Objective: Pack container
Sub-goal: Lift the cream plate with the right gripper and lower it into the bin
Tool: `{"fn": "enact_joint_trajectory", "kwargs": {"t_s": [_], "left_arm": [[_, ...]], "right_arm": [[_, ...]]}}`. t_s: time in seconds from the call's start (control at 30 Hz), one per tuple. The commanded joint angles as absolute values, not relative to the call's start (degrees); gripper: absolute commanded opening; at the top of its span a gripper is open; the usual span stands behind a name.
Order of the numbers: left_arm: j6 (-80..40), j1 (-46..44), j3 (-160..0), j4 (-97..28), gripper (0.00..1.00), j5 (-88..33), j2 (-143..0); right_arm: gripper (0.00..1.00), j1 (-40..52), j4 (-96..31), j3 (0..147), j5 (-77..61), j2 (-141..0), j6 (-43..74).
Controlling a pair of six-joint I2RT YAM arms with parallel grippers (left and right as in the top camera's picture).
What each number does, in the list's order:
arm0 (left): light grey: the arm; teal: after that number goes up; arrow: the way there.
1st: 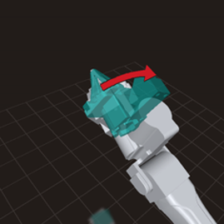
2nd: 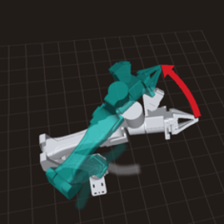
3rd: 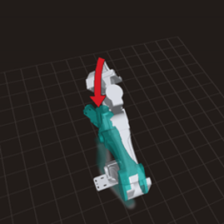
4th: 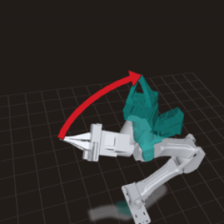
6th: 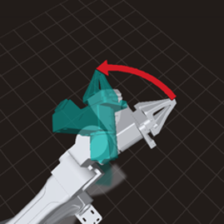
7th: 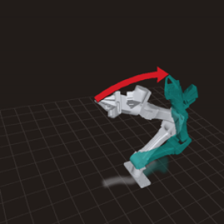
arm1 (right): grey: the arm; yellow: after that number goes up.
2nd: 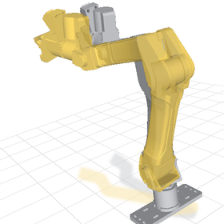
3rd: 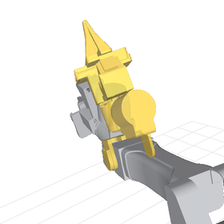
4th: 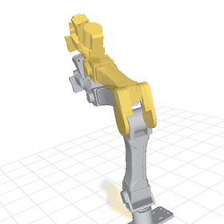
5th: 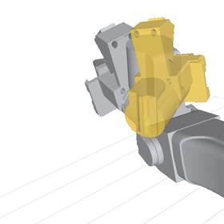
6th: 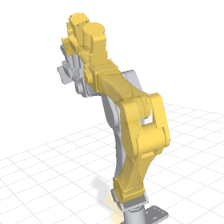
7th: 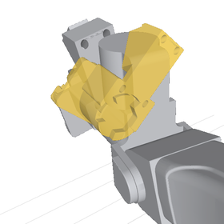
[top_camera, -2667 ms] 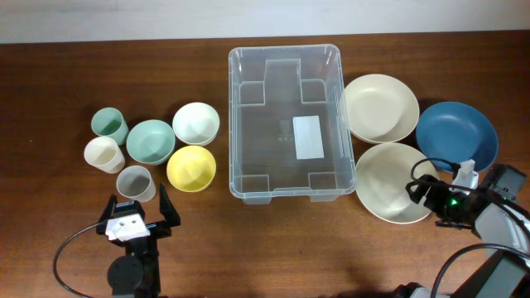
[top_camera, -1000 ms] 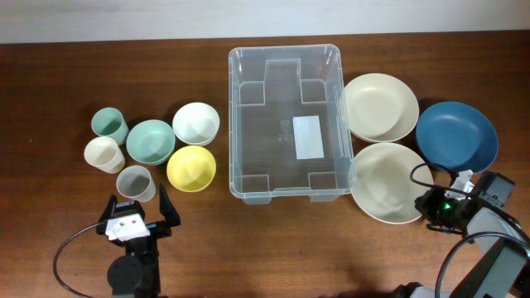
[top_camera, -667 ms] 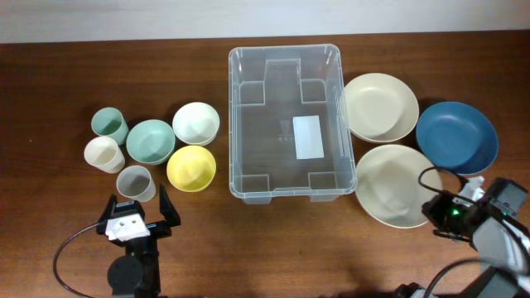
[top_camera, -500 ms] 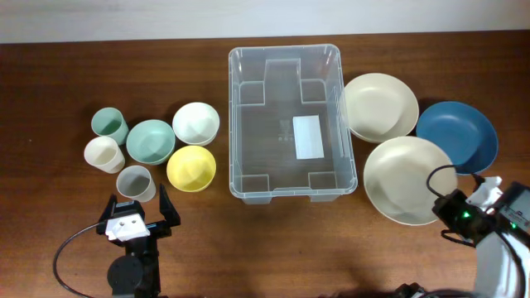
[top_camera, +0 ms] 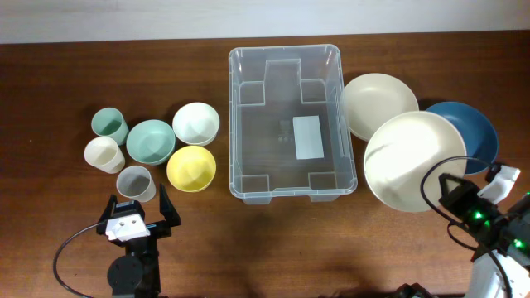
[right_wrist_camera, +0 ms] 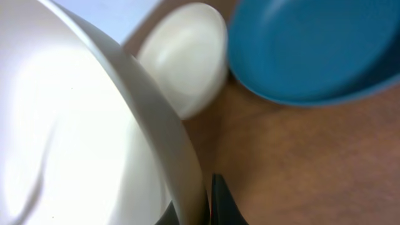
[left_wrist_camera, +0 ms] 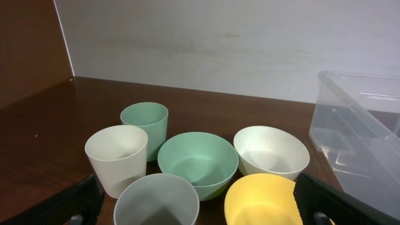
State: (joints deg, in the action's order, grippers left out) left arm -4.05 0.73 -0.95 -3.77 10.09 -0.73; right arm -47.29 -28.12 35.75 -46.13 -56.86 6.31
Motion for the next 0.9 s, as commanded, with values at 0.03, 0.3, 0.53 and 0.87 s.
{"fn": "enact_joint_trajectory", "kwargs": {"t_s": [0.03,0.3,0.53,0.87], "left_arm": [[-3.3,0.8,-0.5,-3.7,1.0,10.3,-0.3],[-3.3,0.8,-0.5,-3.7,0.99,10.3,-0.3],[-3.3,0.8,-0.5,-3.7,0.99,10.3,-0.3],[-3.3,0.8,-0.5,-3.7,0.99,10.3,-0.3]], "right_arm": [[0.04,-46.3,-27.5,42.8,-53.2,-55.7,9.6],[0.04,-29.6,-25.2,57.5,-45.8,-58.1,16.9],[0.04,-10.7,-17.0,62.3,-34.9,-68.1,23.4],[0.04,8.0,-7.8,69.9,-24.9,-91.7,20.6]]}}
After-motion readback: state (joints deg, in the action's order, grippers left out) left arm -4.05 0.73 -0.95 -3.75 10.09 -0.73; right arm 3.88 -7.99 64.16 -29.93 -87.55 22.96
